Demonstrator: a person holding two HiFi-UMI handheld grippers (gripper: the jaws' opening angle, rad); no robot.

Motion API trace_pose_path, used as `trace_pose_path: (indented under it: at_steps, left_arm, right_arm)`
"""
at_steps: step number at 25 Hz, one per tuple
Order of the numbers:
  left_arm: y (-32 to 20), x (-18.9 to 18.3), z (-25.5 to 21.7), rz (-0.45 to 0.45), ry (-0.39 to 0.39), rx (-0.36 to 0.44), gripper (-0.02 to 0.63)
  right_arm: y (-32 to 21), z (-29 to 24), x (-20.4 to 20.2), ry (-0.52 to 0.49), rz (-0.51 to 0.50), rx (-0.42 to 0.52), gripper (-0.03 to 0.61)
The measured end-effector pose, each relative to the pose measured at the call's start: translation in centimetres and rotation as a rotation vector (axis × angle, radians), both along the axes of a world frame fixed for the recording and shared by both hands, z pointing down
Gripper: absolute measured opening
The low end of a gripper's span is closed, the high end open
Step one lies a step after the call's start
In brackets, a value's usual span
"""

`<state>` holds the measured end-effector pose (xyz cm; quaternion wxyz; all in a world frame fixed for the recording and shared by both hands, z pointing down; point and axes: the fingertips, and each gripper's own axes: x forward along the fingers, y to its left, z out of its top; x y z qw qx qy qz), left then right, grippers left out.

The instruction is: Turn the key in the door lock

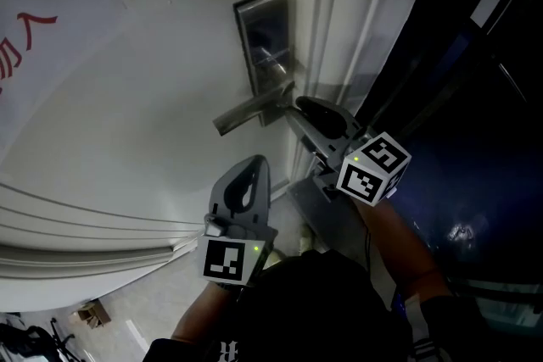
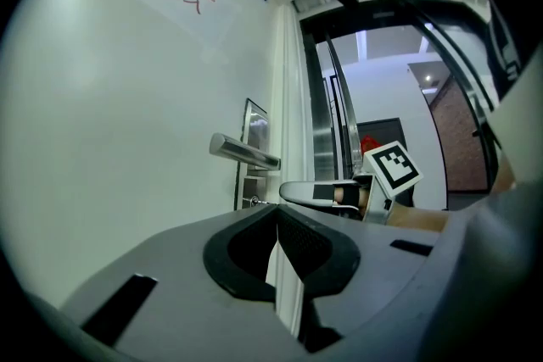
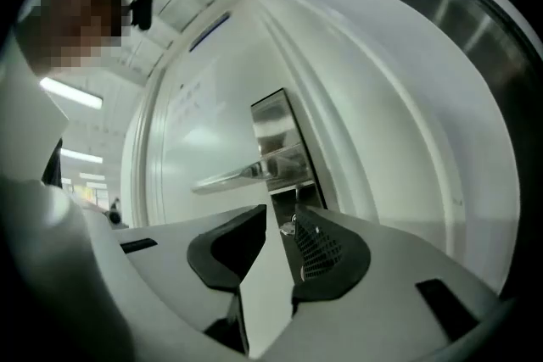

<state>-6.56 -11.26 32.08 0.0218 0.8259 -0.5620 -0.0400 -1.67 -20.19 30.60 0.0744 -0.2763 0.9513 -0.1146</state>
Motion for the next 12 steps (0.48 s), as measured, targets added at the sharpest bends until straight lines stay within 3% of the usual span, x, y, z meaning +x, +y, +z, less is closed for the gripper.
trace_pose_path:
  at_steps: [4, 12]
  left_arm:
    - [0.1, -0.3, -0.1, -0.005, 0.002, -0.001, 0.008]
    - [0.1, -0.6, -0.1, -0.016, 0.001, -0.003, 0.008]
  right_arm:
    - [0.6, 0.7, -0.7, 0.266, 0.068, 0.229, 0.084]
    - [-0.5, 2.9, -2.2, 0.909, 0.302, 0.821, 0.097]
